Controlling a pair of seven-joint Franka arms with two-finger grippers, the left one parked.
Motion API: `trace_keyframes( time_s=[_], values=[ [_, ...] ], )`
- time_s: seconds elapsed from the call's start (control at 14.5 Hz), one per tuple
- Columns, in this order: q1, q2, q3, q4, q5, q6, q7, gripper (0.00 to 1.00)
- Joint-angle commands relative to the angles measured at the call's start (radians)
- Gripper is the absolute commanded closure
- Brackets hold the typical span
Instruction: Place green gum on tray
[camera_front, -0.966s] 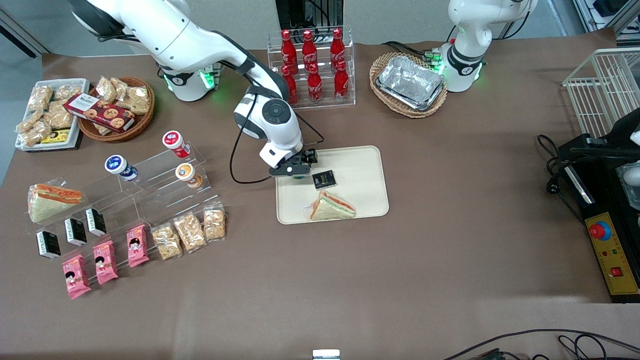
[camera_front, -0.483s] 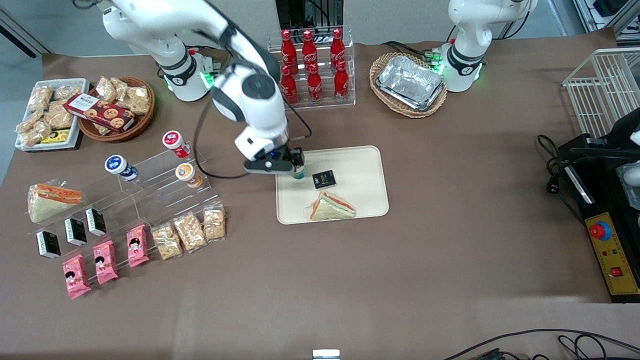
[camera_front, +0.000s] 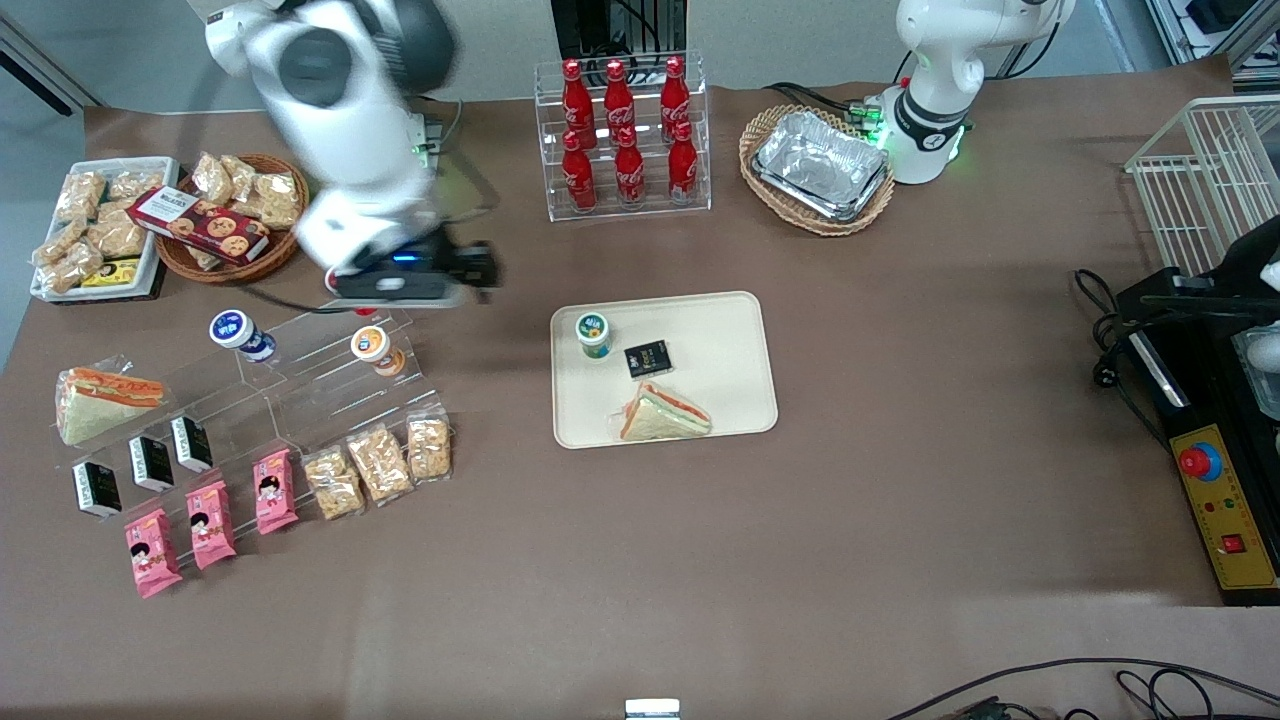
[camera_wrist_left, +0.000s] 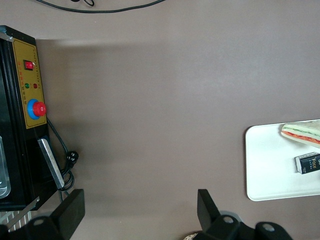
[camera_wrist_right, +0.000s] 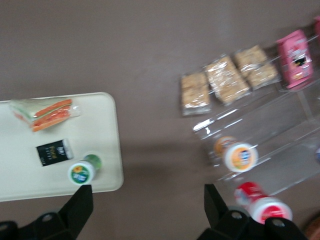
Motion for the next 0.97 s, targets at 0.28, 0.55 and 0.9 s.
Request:
trace_keyframes(
  time_s=[0.28,0.55,0.9],
  values=[
    [-0.007,-0.118,-0.486,0.062,0.034,-0.139,-0.452,0.01],
    [-0.007,-0.054,-0.52,0.162,-0.037,-0.14,-0.461,0.01],
    [-0.01,0.096,-0.557,0.338,-0.029,-0.157,-0.537,0.01]
  ],
)
